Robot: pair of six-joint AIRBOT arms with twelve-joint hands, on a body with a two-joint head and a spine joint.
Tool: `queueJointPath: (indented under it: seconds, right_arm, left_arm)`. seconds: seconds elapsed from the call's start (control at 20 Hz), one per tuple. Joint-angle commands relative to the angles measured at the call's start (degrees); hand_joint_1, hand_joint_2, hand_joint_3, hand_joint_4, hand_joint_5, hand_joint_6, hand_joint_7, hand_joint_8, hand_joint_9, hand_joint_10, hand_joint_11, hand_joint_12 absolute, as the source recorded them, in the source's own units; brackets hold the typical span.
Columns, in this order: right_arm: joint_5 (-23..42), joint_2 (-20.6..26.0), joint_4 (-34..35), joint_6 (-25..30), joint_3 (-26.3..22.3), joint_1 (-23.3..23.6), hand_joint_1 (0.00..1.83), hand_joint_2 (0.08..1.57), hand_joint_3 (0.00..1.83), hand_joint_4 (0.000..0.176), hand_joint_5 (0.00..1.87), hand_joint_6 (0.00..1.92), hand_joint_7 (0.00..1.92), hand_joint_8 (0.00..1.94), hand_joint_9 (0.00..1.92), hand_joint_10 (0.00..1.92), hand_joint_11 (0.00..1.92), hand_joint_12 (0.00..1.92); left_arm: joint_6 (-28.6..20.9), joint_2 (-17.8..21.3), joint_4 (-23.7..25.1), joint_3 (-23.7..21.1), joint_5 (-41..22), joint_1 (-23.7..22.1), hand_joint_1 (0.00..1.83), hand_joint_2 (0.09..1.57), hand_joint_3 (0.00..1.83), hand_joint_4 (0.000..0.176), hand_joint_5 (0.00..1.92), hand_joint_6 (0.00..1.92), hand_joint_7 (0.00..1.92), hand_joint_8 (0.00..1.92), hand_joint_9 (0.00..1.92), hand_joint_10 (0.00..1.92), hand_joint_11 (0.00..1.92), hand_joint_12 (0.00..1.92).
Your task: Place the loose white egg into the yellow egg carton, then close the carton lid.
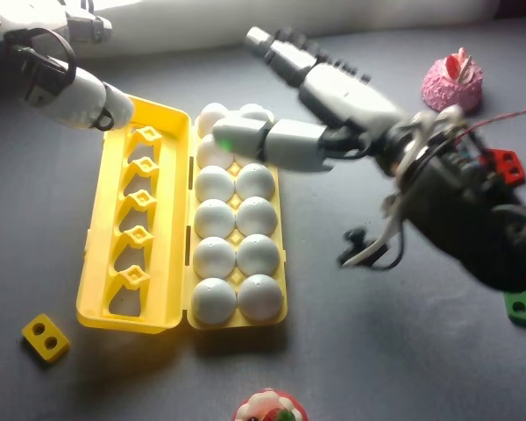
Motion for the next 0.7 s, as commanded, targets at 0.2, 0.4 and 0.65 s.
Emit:
queueJointPath:
  seconds: [0.2, 0.4, 0.65]
  right_arm:
    - [1.66, 10.91, -7.44, -1.99, -5.96, 0.94, 0.43, 1.03, 0.01, 0.000, 0.03, 0.01, 0.04, 0.01, 0.07, 0.04, 0.00, 0.64]
    - [-0.26, 22.62, -8.19, -5.72, -15.54, -2.03, 0.19, 1.13, 0.01, 0.000, 0.11, 0.03, 0.11, 0.00, 0.11, 0.08, 0.00, 0.86]
    - [-3.08, 33.92, -7.02, -10.93, -24.04, -4.36, 0.04, 1.19, 0.00, 0.000, 0.13, 0.01, 0.11, 0.00, 0.09, 0.08, 0.00, 0.44]
  left_arm:
    - [-4.60, 0.30, -2.23, 1.62, -2.26, -1.23, 0.55, 1.22, 0.00, 0.062, 0.11, 0.01, 0.11, 0.00, 0.19, 0.01, 0.00, 0.72]
    - [-9.90, 0.25, -6.38, 2.98, -3.92, -1.28, 0.45, 1.23, 0.00, 0.063, 0.12, 0.00, 0.14, 0.01, 0.21, 0.01, 0.00, 0.77]
    - [-19.04, 0.30, -7.55, 3.62, -6.78, 1.19, 0.39, 1.26, 0.00, 0.055, 0.17, 0.01, 0.16, 0.00, 0.21, 0.00, 0.00, 0.74]
